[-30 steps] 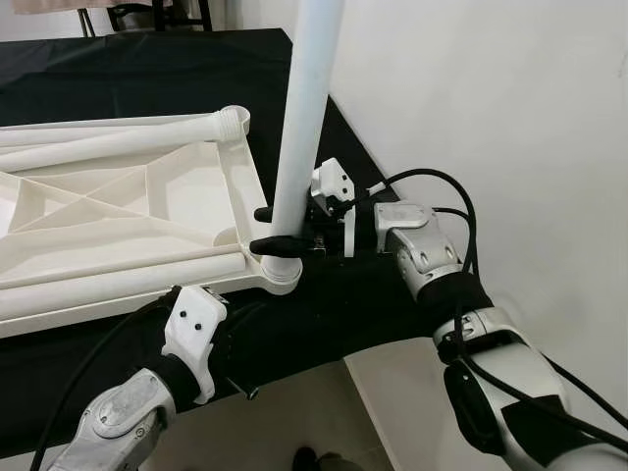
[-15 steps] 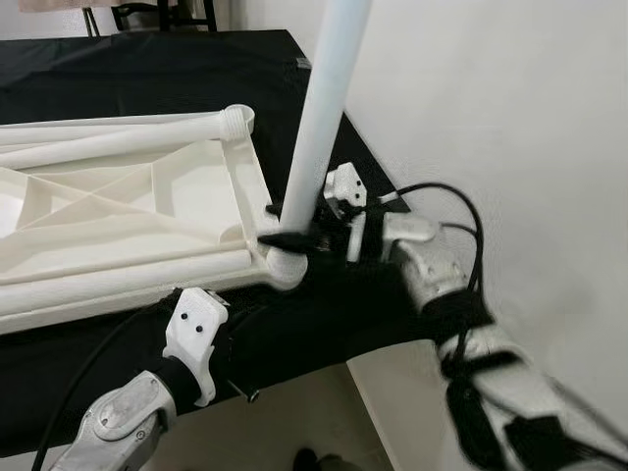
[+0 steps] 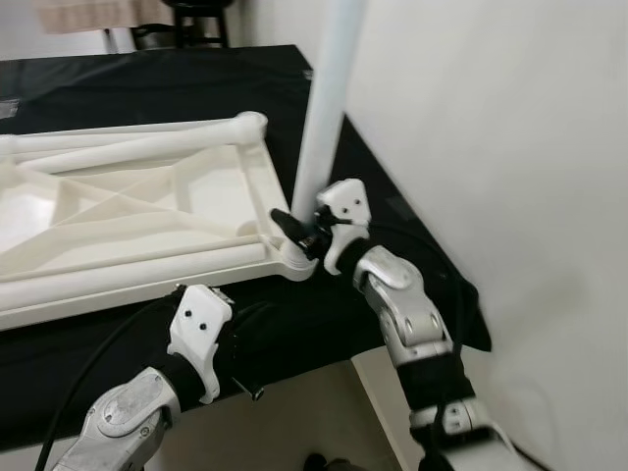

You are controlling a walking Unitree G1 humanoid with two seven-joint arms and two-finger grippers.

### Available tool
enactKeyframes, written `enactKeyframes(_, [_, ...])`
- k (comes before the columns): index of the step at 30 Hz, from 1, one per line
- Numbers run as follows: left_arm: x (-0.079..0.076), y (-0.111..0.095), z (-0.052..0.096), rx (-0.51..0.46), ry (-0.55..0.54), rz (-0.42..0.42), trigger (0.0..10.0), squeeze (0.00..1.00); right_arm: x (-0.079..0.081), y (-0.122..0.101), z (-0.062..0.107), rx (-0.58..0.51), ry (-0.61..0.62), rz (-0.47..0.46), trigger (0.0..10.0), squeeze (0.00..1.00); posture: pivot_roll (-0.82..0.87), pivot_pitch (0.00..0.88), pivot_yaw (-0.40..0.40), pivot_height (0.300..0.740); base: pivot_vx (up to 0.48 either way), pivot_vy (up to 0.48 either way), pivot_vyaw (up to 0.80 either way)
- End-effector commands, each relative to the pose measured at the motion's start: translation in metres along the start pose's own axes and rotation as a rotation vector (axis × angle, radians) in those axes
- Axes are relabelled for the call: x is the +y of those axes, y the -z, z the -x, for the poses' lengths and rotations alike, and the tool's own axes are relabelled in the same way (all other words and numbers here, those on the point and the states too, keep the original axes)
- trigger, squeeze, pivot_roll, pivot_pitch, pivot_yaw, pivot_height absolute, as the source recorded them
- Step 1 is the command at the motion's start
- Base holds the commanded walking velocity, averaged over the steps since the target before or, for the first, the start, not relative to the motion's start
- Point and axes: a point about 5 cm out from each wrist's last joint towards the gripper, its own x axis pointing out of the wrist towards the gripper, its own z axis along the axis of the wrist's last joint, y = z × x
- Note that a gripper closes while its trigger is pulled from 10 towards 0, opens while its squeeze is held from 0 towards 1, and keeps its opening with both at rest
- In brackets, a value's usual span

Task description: Building children table

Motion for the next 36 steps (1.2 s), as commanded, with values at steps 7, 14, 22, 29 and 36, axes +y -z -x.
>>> enactKeyframes(7, [-0.003,0.004,-0.003,0.006,0.016,0.023,10.0,0.0,0.018,-0.02,0.002,-0.065,-0.513,0.061,10.0,1.0,0.09,0.22,-0.147,0.74,0.0,0.0,0.0])
enactKeyframes(14, [-0.002,-0.003,-0.005,-0.032,0.025,0.03,10.0,0.0,0.002,-0.044,0.0,-0.006,-0.781,0.16,10.0,0.0,0.12,0.177,-0.145,0.74,0.0,0.0,0.0])
enactKeyframes(22, [0.0,0.002,0.007,-0.003,-0.013,0.037,10.0,0.0,-0.014,-0.027,0.005,0.082,-0.834,0.134,0.0,0.0,0.14,0.241,-0.152,0.74,0.0,0.0,0.0])
enactKeyframes(29, [-0.002,0.006,0.022,0.028,-0.053,0.042,10.0,0.0,-0.02,-0.003,-0.003,0.138,-0.573,0.113,0.0,0.0,0.16,0.262,-0.169,0.74,0.0,0.0,0.0])
enactKeyframes(36, [0.005,-0.002,0.027,0.005,-0.111,0.021,10.0,0.0,-0.041,0.035,0.02,0.226,-0.114,0.015,0.0,0.0,0.14,0.299,-0.163,0.74,0.0,0.0,0.0])
